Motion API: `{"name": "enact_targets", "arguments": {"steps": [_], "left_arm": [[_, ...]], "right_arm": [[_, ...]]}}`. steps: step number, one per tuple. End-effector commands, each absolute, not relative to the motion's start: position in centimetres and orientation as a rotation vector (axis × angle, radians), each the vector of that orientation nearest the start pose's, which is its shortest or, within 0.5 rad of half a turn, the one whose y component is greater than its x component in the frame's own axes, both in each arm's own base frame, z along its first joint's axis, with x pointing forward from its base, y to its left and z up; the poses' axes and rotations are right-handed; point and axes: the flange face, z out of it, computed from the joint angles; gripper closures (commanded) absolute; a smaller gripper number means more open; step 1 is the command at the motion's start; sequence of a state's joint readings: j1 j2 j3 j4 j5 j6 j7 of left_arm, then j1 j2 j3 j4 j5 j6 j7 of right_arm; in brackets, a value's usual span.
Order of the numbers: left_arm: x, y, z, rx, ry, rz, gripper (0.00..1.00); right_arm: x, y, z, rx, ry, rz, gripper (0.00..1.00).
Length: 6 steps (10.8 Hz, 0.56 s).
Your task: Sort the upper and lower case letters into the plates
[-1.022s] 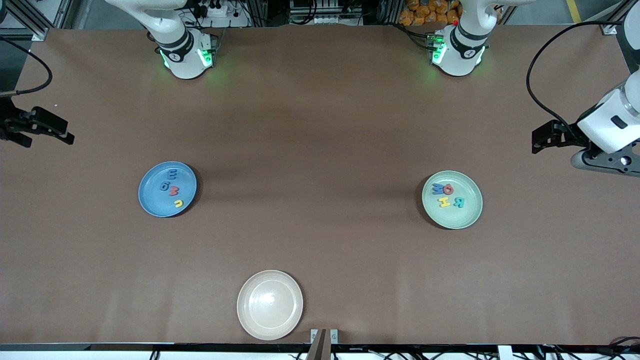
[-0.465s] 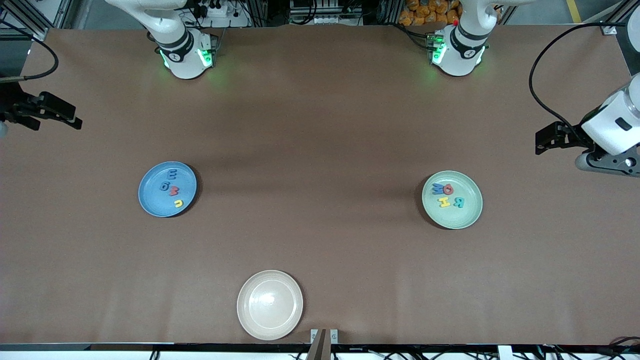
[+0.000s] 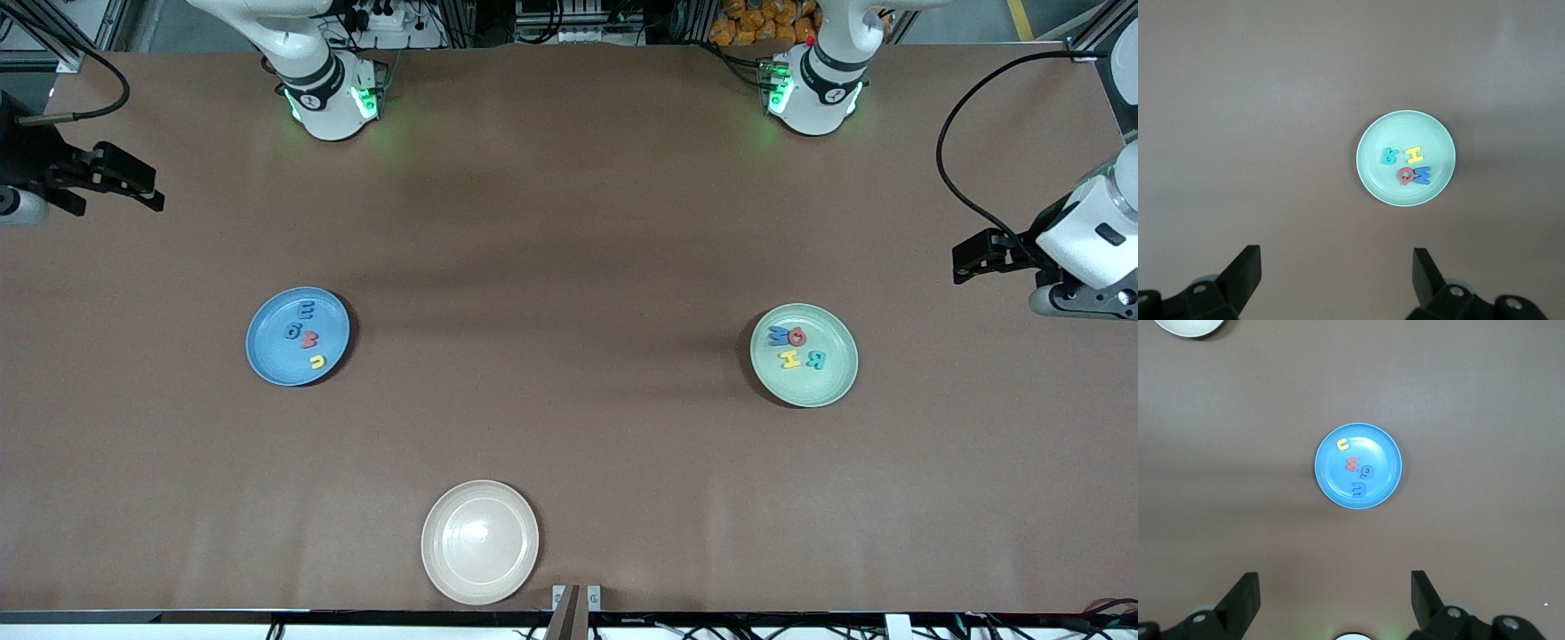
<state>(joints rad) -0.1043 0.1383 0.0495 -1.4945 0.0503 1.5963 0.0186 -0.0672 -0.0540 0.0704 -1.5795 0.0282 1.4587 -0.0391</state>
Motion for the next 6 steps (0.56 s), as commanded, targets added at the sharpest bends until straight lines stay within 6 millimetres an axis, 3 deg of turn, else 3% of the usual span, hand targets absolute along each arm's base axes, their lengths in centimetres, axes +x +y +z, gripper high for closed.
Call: {"name": "enact_targets", "arguments": {"steps": [1, 4, 6], "left_arm": [[60.2, -2.6, 59.5, -3.063, 0.066, -0.004, 0.0], [60.4, -2.6, 60.1, -3.069, 0.092, -0.038, 0.0], [60.2, -3.9, 60.4, -3.117, 0.095, -0.047, 0.0]], "right_arm": [[52.2, 0.0, 64.2, -3.13, -0.106, 0.106, 0.0], [52.6, -0.2, 63.7, -3.132, -0.101, 0.07, 0.0], [52.9, -0.1, 63.1, -3.134, -0.106, 0.055, 0.0]]}}
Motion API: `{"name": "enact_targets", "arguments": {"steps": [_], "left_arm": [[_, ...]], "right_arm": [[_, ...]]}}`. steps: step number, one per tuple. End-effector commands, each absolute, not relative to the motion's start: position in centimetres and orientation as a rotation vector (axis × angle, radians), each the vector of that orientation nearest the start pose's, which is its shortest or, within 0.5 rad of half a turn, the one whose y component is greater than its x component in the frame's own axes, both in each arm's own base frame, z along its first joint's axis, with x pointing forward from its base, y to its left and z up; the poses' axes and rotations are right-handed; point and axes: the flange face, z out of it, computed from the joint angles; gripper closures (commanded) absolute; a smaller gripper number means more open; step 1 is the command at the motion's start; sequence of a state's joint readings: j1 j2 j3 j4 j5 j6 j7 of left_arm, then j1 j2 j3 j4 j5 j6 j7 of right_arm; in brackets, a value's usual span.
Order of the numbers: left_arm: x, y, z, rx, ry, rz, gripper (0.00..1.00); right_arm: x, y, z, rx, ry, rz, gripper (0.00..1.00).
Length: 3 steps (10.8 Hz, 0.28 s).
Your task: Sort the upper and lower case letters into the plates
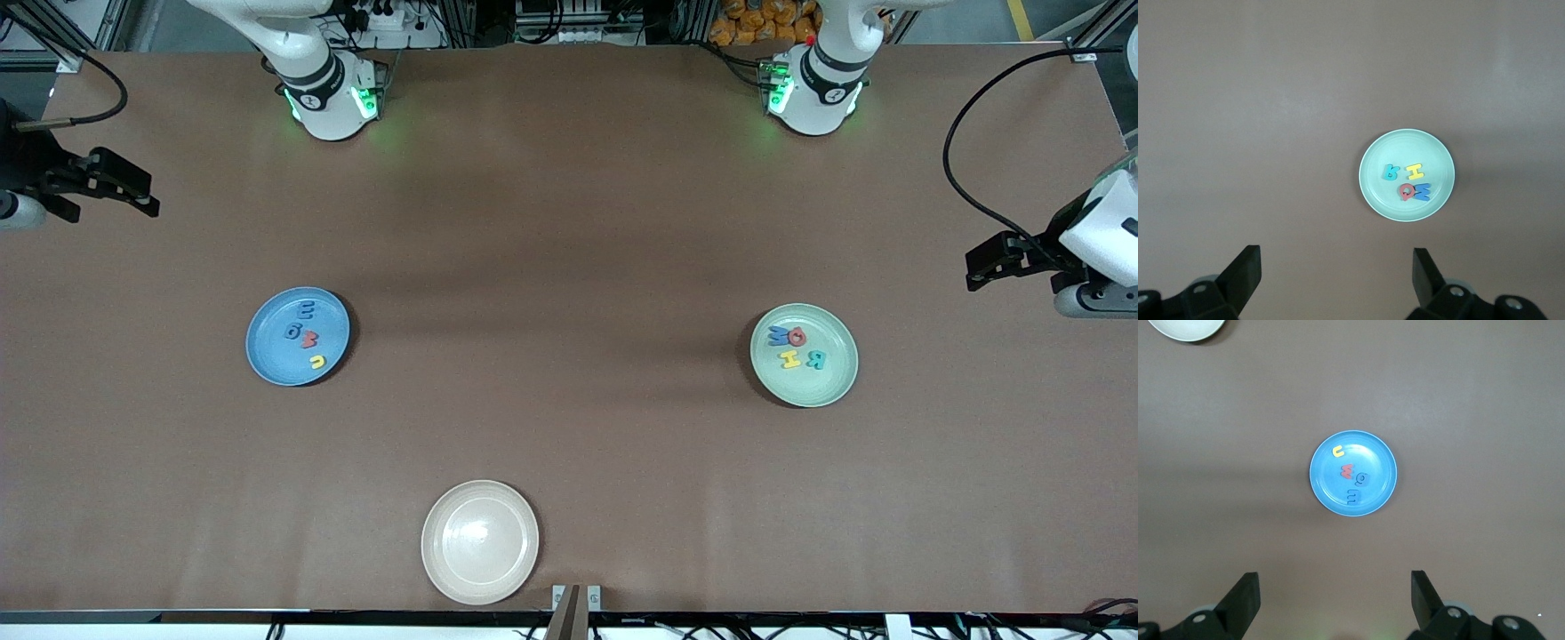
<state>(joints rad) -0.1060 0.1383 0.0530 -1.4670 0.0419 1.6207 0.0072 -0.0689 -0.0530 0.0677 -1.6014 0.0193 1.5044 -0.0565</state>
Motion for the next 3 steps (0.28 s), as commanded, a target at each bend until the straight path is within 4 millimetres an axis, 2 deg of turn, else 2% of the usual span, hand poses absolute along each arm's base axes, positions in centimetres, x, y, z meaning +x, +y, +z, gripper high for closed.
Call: {"name": "enact_targets", "arguments": {"steps": [1, 3], "left_arm": [[60.08, -4.3, 60.64, -3.137, 0.097, -0.051, 0.0], [60.03, -4.6, 60.68, -3.14, 0.104, -0.053, 0.0]], "right_arm": [[52.86, -0.08, 63.14, -3.134, -0.106, 0.055, 0.0], [52.88, -0.08, 63.05, -3.134, -0.106, 0.06, 0.0]]}}
